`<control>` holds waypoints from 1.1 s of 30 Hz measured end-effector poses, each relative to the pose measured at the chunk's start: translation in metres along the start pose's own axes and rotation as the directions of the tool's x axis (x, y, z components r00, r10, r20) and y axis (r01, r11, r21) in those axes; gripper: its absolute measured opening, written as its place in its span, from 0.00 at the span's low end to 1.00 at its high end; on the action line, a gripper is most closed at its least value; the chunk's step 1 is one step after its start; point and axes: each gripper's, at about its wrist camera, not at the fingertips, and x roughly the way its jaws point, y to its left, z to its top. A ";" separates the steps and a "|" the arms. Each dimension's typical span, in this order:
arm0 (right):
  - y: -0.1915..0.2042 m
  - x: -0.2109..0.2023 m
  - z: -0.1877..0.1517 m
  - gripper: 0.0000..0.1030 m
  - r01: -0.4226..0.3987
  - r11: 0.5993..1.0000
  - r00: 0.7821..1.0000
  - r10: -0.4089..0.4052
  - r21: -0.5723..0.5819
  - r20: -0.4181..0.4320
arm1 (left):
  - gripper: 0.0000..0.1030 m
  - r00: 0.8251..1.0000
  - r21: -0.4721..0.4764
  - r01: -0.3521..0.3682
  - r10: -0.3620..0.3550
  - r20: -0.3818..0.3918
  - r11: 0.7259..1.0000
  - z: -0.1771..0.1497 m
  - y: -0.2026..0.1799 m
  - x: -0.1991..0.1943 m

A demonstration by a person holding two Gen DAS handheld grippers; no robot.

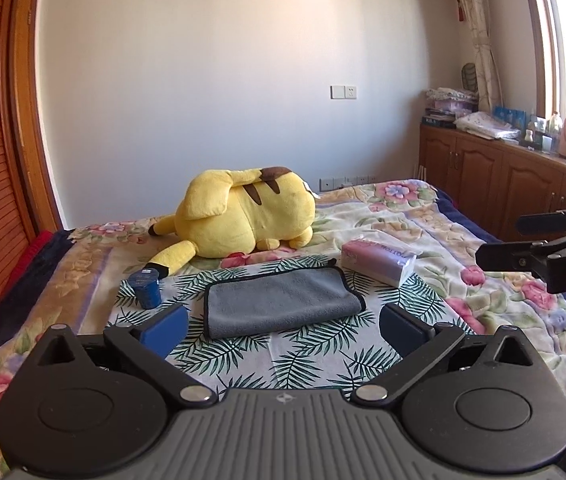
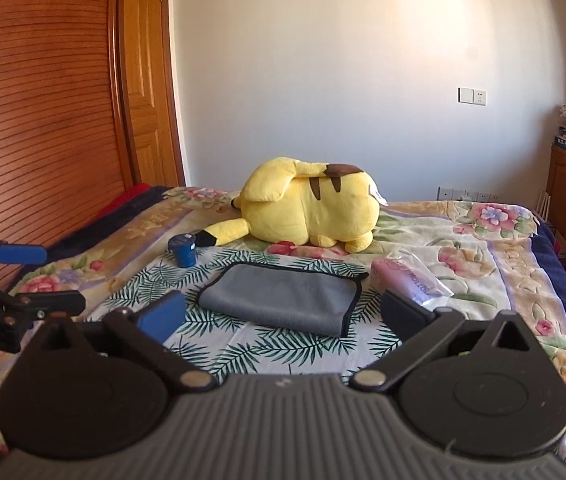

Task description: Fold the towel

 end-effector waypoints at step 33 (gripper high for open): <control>0.033 -0.006 -0.080 1.00 0.039 0.999 0.999 -0.038 0.035 -0.022 | 0.84 0.995 -0.034 -0.093 0.092 -0.029 0.995 -0.098 -0.005 0.000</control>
